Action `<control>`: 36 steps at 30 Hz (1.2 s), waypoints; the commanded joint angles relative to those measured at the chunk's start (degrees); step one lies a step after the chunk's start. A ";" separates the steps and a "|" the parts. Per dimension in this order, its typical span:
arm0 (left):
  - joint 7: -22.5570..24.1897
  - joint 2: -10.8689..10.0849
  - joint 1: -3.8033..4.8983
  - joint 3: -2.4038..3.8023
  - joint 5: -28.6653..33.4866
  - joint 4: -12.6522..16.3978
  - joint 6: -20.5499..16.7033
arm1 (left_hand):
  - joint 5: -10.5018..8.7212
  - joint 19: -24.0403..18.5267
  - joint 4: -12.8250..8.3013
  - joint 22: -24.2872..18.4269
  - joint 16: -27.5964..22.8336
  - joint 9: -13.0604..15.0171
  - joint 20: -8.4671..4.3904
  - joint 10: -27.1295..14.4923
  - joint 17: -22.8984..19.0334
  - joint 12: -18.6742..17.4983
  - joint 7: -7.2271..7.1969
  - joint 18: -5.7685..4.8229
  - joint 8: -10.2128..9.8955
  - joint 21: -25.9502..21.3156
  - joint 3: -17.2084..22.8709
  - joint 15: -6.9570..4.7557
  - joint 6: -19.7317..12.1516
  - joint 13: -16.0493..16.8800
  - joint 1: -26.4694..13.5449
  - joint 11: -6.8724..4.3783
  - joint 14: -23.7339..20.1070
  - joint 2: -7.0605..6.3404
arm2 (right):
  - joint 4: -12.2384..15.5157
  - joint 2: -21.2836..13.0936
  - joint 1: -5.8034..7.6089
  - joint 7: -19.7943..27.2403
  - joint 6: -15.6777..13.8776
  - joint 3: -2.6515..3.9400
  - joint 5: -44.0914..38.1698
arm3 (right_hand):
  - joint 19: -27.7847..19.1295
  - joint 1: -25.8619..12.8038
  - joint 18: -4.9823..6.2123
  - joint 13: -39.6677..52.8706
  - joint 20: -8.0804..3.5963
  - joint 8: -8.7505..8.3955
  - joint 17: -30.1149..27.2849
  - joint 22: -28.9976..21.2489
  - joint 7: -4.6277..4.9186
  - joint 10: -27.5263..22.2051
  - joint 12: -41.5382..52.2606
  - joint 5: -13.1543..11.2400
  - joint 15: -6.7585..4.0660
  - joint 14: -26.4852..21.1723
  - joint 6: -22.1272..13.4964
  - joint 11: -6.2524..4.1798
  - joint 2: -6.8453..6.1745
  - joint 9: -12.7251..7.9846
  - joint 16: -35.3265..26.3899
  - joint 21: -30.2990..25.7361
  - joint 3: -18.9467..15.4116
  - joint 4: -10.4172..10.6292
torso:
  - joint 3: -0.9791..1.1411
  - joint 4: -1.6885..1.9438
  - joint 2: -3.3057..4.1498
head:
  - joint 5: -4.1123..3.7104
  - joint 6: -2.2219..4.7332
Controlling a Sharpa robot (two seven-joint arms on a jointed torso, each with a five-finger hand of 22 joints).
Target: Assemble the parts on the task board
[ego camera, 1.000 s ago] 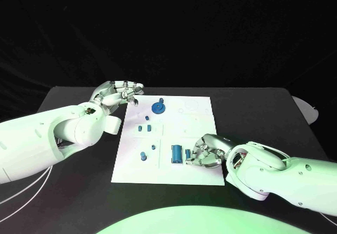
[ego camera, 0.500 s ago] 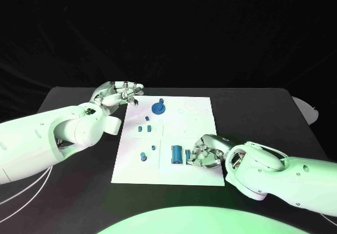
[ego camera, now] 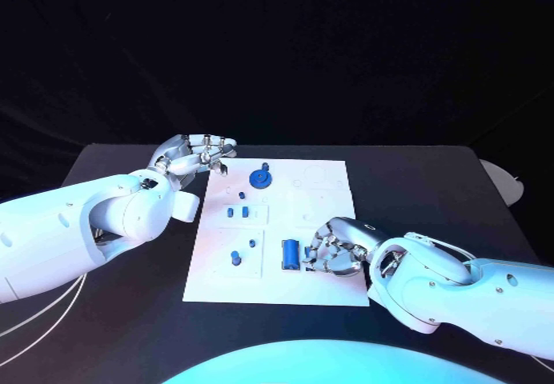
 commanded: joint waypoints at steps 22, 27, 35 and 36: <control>0.32 0.06 -0.09 0.03 -0.18 0.17 0.90 | 0.13 0.43 -0.22 0.08 -0.36 0.06 -0.03 -0.36 -0.09 0.38 0.10 0.80 0.25 -0.31 0.05 -0.15 0.04 0.10 -0.08 -0.01 0.10 0.63 | -1.94 3.45 0.52 0.33 2.94 0.03 -1.31 | 5.99 0.17 -0.38 7.02 -0.27 0.10 8.92 15.08 -0.23 0.82 0.15 -0.51 -0.27 4.75 0.14 -0.05 -0.21 -0.10 0.14 0.31 -0.24 0.03 | -0.01 0.00 0.04 | 0.31 -0.39; 0.31 0.03 -0.09 0.03 -0.18 0.17 0.89 | 0.13 0.43 -0.22 0.08 -0.36 0.06 -0.03 -0.36 -0.09 0.38 0.10 0.80 0.25 -0.31 0.05 -0.15 0.04 0.10 -0.08 -0.01 0.10 0.63 | -1.86 3.59 0.52 0.18 3.08 0.03 -1.32 | 5.99 0.34 -0.38 7.07 -0.27 0.11 8.96 15.08 -0.25 0.85 0.21 -0.55 -0.28 4.75 0.15 -0.07 -0.22 -0.11 0.16 0.31 -0.23 -0.02 | 0.02 -0.01 0.06 | 0.36 -0.41; 0.29 -0.06 -0.09 0.03 -0.18 0.20 0.86 | 0.13 0.43 -0.22 0.08 -0.36 0.06 -0.03 -0.36 -0.09 0.38 0.10 0.80 0.25 -0.31 0.05 -0.15 0.04 0.10 -0.08 -0.01 0.10 0.63 | -2.17 3.65 0.53 -0.47 2.31 0.03 -1.64 | 5.99 0.56 -0.38 7.20 -0.28 0.14 8.99 15.08 -0.28 0.95 0.42 -0.57 -0.30 4.76 0.21 -0.09 -0.15 -0.10 0.17 0.31 -0.19 -0.04 | -0.01 0.02 0.07 | 0.38 -0.43; 0.29 -0.07 -0.09 0.03 -0.18 0.21 0.86 | 0.13 0.43 -0.22 0.08 -0.36 0.06 -0.03 -0.36 -0.09 0.38 0.10 0.80 0.25 -0.31 0.05 -0.15 0.04 0.10 -0.08 -0.01 0.10 0.63 | -2.27 3.68 0.53 -0.57 2.15 0.03 -1.71 | 5.99 0.56 -0.38 7.20 -0.28 0.14 8.99 15.08 -0.28 0.95 0.42 -0.57 -0.30 4.76 0.21 -0.09 -0.15 -0.10 0.17 0.31 -0.19 -0.04 | -0.01 0.02 0.07 | 0.38 -0.43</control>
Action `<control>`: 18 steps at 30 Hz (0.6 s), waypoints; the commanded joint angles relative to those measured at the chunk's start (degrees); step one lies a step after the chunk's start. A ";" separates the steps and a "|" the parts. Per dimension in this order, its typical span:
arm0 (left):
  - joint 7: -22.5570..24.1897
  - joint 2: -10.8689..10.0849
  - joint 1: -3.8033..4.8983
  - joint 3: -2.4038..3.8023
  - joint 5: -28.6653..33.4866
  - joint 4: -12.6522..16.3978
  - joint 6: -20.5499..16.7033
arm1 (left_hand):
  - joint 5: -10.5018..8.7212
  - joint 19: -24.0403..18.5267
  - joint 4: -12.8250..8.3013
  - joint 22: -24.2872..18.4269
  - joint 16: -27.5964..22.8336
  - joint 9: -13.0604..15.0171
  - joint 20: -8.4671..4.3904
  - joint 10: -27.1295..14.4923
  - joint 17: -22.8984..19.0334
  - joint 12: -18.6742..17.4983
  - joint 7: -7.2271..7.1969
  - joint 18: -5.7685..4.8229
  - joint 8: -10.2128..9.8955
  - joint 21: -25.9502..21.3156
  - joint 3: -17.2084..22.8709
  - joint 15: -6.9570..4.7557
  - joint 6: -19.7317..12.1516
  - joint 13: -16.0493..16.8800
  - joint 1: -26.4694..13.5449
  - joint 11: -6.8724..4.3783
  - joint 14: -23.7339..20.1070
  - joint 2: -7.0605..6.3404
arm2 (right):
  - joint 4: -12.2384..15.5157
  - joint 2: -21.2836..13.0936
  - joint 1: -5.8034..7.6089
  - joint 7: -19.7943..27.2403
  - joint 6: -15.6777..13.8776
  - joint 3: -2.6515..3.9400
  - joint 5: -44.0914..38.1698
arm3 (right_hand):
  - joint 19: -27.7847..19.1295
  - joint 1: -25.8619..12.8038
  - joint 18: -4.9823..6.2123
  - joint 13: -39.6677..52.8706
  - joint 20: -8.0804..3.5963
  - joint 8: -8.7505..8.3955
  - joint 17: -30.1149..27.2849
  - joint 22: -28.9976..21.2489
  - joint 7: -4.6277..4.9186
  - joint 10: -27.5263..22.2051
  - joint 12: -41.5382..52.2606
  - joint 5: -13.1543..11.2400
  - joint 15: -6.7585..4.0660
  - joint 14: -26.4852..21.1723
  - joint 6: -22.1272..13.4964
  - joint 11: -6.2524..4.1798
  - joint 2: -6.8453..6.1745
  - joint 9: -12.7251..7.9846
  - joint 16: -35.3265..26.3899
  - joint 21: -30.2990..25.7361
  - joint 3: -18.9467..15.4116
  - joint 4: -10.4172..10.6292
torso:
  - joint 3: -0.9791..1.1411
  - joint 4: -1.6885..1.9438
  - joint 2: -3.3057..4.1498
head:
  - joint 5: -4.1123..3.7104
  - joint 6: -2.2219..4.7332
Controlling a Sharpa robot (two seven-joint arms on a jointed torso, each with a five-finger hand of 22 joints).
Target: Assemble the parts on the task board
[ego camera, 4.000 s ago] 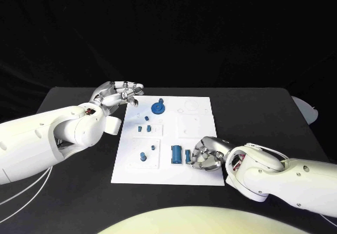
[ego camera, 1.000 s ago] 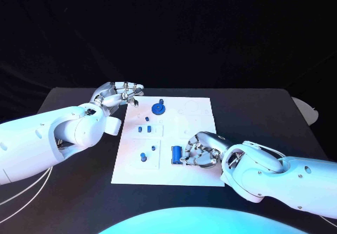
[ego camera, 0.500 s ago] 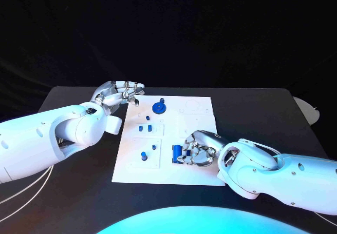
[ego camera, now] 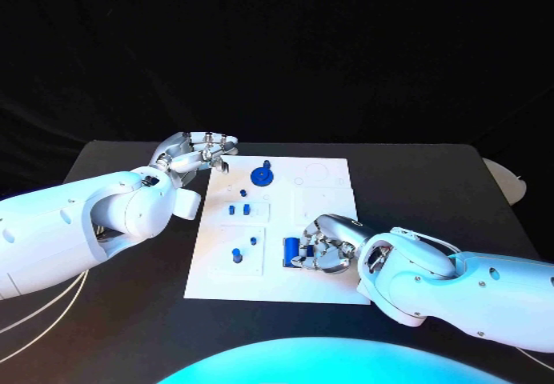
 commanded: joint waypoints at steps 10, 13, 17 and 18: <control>0.32 0.01 -0.09 0.03 -0.17 0.21 0.85 | 0.12 0.43 -0.22 0.08 -0.36 0.08 -0.03 -0.36 -0.09 0.38 0.10 0.80 0.25 -0.31 0.05 -0.16 0.04 0.05 -0.08 -0.01 0.10 0.63 | -1.31 0.98 0.08 -1.75 -1.16 0.01 -1.87 | 5.99 0.70 -0.38 7.30 -0.31 0.21 9.06 15.05 -0.32 1.03 0.33 -0.24 -0.33 4.78 0.38 -0.13 0.29 -0.05 0.22 0.31 -0.06 0.14 | -0.01 0.03 -0.02 | -0.06 0.13; 0.32 0.01 -0.09 0.03 -0.17 0.21 0.86 | 0.12 0.43 -0.22 0.08 -0.36 0.08 -0.03 -0.36 -0.09 0.38 0.10 0.80 0.25 -0.31 0.05 -0.16 0.04 0.05 -0.08 -0.01 0.10 0.63 | -1.35 1.14 0.09 -1.73 -1.42 0.01 -1.95 | 5.99 0.70 -0.38 7.30 -0.31 0.21 9.06 15.05 -0.32 1.03 0.33 -0.24 -0.33 4.78 0.38 -0.13 0.29 -0.05 0.22 0.31 -0.06 0.14 | -0.03 0.04 -0.03 | -0.08 0.14; 0.32 -0.01 -0.09 0.03 -0.17 0.21 0.87 | 0.12 0.43 -0.22 0.08 -0.36 0.08 -0.03 -0.36 -0.09 0.38 0.10 0.80 0.25 -0.31 0.05 -0.16 0.04 0.05 -0.08 -0.01 0.10 0.63 | -1.12 1.03 0.09 -1.51 -1.83 0.01 -2.01 | 5.99 0.72 -0.38 7.27 -0.31 0.21 9.06 15.05 -0.33 1.01 0.28 -0.22 -0.34 4.78 0.39 -0.14 0.33 -0.05 0.22 0.31 -0.05 0.15 | -0.05 0.02 -0.04 | -0.13 0.20; 0.32 -0.02 -0.09 0.03 -0.17 0.21 0.86 | 0.12 0.43 -0.22 0.08 -0.36 0.08 -0.03 -0.36 -0.09 0.38 0.10 0.80 0.25 -0.31 0.05 -0.16 0.04 0.05 -0.08 -0.01 0.10 0.63 | -1.05 0.96 0.09 -1.44 -1.96 0.01 -2.02 | 5.99 0.72 -0.38 7.25 -0.31 0.21 9.05 15.05 -0.33 1.00 0.25 -0.22 -0.34 4.78 0.39 -0.14 0.33 -0.05 0.21 0.31 -0.05 0.16 | -0.05 0.01 -0.04 | -0.12 0.21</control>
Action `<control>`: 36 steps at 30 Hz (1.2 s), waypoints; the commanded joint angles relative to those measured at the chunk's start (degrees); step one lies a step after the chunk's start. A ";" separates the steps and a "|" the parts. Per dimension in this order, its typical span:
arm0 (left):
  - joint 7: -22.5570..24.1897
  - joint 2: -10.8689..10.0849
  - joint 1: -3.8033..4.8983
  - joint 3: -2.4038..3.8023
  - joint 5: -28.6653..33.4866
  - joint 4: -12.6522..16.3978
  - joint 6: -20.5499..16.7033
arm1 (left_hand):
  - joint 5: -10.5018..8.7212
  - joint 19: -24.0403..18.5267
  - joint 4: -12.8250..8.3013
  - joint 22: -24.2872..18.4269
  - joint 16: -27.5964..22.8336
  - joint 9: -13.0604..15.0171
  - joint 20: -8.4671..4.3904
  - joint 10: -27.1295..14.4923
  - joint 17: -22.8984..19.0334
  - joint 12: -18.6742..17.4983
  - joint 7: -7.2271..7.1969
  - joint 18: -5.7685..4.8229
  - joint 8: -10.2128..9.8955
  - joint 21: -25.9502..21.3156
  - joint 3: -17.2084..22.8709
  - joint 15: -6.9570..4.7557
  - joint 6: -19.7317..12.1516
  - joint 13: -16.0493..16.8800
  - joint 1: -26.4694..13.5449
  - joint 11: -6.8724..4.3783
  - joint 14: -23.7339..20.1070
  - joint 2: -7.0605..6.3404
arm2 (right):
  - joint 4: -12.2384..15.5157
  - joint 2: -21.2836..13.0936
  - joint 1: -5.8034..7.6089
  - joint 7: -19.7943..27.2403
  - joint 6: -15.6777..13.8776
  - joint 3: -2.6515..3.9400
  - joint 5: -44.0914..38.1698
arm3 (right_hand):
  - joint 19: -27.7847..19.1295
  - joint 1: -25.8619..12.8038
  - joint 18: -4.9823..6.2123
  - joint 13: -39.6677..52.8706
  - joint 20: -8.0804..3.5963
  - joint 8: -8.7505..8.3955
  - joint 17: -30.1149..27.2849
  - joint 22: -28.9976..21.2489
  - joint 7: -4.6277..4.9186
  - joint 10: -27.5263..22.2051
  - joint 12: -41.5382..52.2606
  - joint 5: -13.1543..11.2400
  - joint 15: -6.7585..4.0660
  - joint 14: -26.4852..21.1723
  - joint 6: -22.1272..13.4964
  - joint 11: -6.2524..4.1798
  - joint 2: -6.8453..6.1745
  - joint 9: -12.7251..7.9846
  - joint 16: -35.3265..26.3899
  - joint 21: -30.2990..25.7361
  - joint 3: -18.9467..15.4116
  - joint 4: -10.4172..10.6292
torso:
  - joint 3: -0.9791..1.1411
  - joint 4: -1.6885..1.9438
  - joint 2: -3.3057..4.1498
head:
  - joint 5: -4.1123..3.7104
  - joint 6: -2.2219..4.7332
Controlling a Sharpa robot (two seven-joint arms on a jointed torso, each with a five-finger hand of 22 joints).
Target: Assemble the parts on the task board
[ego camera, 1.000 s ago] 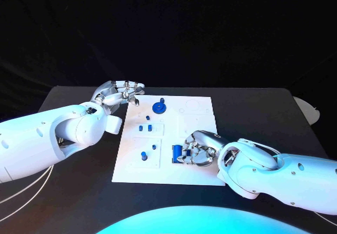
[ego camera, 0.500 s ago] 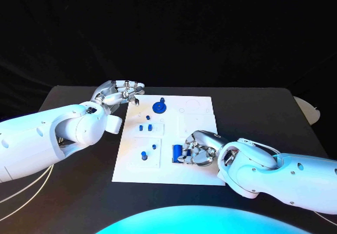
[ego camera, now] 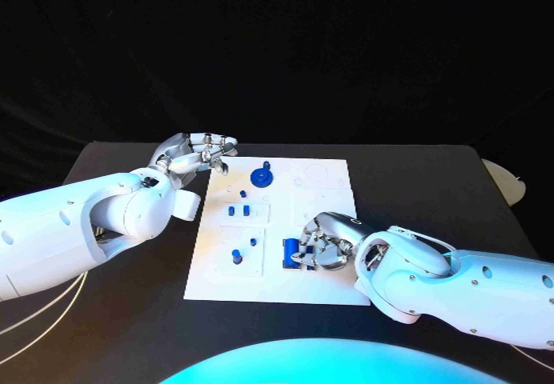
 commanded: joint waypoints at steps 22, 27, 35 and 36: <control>2.85 1.21 -0.24 -0.40 2.95 -2.12 1.30 | -0.07 -0.04 0.50 -0.13 -0.85 0.10 0.17 -0.89 -0.33 0.51 0.11 0.71 0.18 -0.98 -0.71 0.08 -0.32 -0.03 -1.53 0.12 -0.65 0.03 | -7.30 -3.83 4.29 35.12 -9.87 0.07 37.13 | -2.10 5.64 3.54 -7.24 1.91 -4.58 -4.16 9.13 3.83 -12.46 -23.31 1.44 2.34 0.88 -7.75 3.17 0.29 -1.75 -7.93 -18.54 0.57 -1.05 | -0.29 -0.73 -1.57 | -0.76 4.21; 4.39 2.46 -0.61 -0.47 5.51 -4.19 0.96 | -0.11 -3.72 1.35 -2.44 -6.99 0.05 1.29 -2.59 -2.89 -1.01 0.76 0.44 -0.10 -5.72 -0.81 1.22 -1.27 -1.02 -1.94 0.86 -6.78 -0.44 | -14.53 -1.92 6.00 43.47 -6.59 0.25 52.94 | -13.31 8.05 7.96 -20.85 3.41 -5.98 -24.21 -1.52 5.53 -22.54 -40.87 0.85 3.76 -7.55 -10.82 4.77 0.71 -1.98 -24.67 -45.30 2.54 -1.66 | -0.52 -0.86 -2.61 | -0.99 6.06; 7.34 5.12 -1.01 -0.47 8.44 -9.61 0.82 | -0.09 -9.49 3.06 -13.44 -28.14 0.24 5.91 -1.54 -10.61 -8.23 0.89 0.11 -0.39 -22.98 0.22 3.50 -3.73 -5.74 -2.05 2.53 -9.77 -1.61 | -27.41 3.70 7.41 51.32 -2.29 0.89 65.19 | -25.05 9.69 9.92 -45.08 6.96 -9.88 -45.85 -21.75 7.76 -23.76 -61.51 -1.86 7.58 -20.71 -11.39 7.85 0.30 -4.38 -58.55 -74.54 11.34 -2.73 | -0.84 -1.37 -4.35 | -0.96 9.23; 7.58 5.40 -1.05 -0.46 8.60 -10.18 0.92 | -0.14 -9.66 3.61 -16.06 -31.64 0.34 6.86 -0.63 -11.16 -9.88 0.56 0.30 -0.38 -26.53 -0.25 3.97 -4.07 -6.30 -2.47 2.54 -9.95 -1.92 | -28.43 4.24 7.46 51.74 -1.95 0.93 65.64 | -25.39 9.61 9.86 -46.02 7.17 -10.11 -46.37 -22.48 7.81 -23.71 -62.12 -1.99 7.78 -21.19 -11.36 8.04 0.30 -4.51 -59.61 -75.26 11.59 -2.95 | -0.84 -1.37 -4.41 | -0.94 9.40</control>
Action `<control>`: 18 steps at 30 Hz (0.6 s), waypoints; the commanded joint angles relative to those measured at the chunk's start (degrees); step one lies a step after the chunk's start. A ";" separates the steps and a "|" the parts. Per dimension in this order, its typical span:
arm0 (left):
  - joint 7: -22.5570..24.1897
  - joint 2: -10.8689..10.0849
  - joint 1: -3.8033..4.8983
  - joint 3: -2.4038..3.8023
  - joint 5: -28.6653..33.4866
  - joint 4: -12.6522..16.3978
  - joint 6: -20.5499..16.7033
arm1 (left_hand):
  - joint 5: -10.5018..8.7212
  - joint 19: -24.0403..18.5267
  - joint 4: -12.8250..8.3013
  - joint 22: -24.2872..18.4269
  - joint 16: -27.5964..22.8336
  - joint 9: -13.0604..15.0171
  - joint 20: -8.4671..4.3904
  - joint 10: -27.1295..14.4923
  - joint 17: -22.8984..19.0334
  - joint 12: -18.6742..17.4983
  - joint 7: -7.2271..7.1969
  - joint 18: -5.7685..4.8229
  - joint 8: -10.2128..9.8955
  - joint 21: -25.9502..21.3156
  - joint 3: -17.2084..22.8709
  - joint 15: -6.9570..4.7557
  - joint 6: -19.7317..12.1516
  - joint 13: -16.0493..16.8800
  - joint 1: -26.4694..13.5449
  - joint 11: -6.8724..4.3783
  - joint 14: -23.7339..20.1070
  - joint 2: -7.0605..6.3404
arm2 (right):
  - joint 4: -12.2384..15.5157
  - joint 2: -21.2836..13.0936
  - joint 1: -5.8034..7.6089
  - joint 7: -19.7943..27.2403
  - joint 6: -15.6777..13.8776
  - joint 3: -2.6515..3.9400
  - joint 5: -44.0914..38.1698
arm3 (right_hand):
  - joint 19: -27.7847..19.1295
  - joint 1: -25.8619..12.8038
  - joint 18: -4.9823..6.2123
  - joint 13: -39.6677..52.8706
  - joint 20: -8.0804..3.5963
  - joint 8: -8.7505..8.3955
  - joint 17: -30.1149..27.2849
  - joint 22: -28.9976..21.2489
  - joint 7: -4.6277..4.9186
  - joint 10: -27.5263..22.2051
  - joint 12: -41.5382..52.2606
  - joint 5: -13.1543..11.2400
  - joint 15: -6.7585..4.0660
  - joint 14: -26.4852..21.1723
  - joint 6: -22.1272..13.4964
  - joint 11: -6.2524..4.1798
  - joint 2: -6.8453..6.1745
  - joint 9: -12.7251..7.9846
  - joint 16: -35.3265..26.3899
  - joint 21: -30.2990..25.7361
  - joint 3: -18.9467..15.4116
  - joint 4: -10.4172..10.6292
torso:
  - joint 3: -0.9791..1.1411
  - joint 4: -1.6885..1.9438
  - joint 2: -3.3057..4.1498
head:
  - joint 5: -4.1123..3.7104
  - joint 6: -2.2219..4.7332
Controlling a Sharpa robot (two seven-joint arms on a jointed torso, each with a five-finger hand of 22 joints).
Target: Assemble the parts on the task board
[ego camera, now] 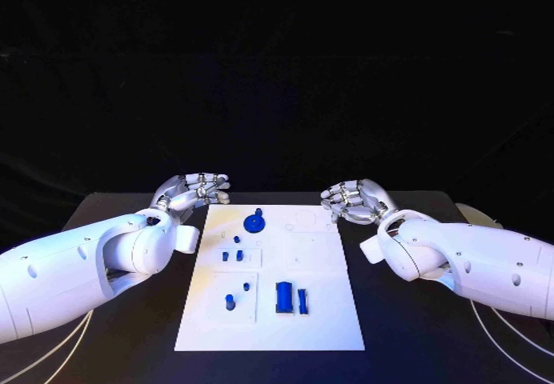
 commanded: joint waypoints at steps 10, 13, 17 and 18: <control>5.52 4.68 -0.81 0.12 4.54 -8.09 -0.04 | -0.21 -1.66 1.15 -16.89 -21.71 -1.07 3.34 -0.75 -4.58 -13.77 -1.40 -1.26 -3.21 -21.94 -3.92 3.97 -2.57 -0.97 0.95 1.54 -6.90 -0.08 | -13.60 7.39 -0.04 10.48 7.93 0.24 13.93 | -7.33 -3.75 0.72 -20.77 5.05 -6.07 -11.04 -20.01 1.88 0.98 -12.52 -0.67 4.79 -7.65 0.61 3.06 0.77 -3.58 -18.01 -12.57 3.02 -4.93 | 0.30 -0.27 -2.06 | 0.93 2.76; 5.61 5.53 -0.86 0.13 4.16 -9.23 -0.53 | -0.13 -0.28 1.22 -18.96 -23.63 -1.56 3.32 -1.14 -5.27 -15.62 -1.22 -1.40 -3.90 -23.95 -5.32 4.15 -2.01 -0.98 1.44 1.72 -6.47 0.53 | -15.06 8.38 -0.38 10.66 8.50 0.25 14.23 | -7.89 -4.32 0.76 -22.22 5.40 -6.57 -11.86 -22.33 1.98 1.09 -12.90 -0.63 5.01 -7.33 0.74 3.14 0.86 -3.97 -18.77 -12.70 2.87 -5.34 | 0.53 -0.48 -1.99 | 1.18 2.99; 3.46 4.87 -0.87 0.13 3.04 -8.02 -0.82 | -11.77 -40.80 -10.46 -33.40 -38.58 -14.77 -13.34 -56.29 -13.48 -19.93 -10.75 -9.72 -18.17 -32.63 -32.48 -5.72 -48.71 -4.58 -27.32 -8.24 -52.42 13.25 | -13.50 7.58 -0.22 7.99 4.39 0.47 11.95 | -59.32 -31.70 -9.75 -31.28 -8.54 -19.93 -29.90 -54.22 -10.19 -59.57 -16.62 -8.03 -2.57 -63.80 -47.36 -6.23 9.66 -24.53 -30.09 -16.17 -27.58 -13.63 | 0.33 -0.28 -2.10 | 1.05 2.96; 3.55 4.84 -0.98 0.18 2.95 -7.71 -1.29 | -11.77 -40.80 -10.46 -33.40 -38.58 -14.77 -13.34 -56.29 -13.48 -19.93 -10.75 -9.72 -18.17 -32.63 -32.48 -5.72 -48.71 -4.58 -29.60 -8.24 -52.42 13.25 | -13.02 7.47 -0.34 8.11 4.01 0.61 12.26 | -59.32 -33.82 -9.75 -31.28 -8.54 -19.93 -29.90 -54.22 -10.19 -59.57 -16.62 -8.03 -2.57 -63.80 -47.36 -6.23 9.66 -24.53 -30.09 -16.17 -27.58 -13.63 | 0.42 -0.26 -2.26 | 1.18 3.20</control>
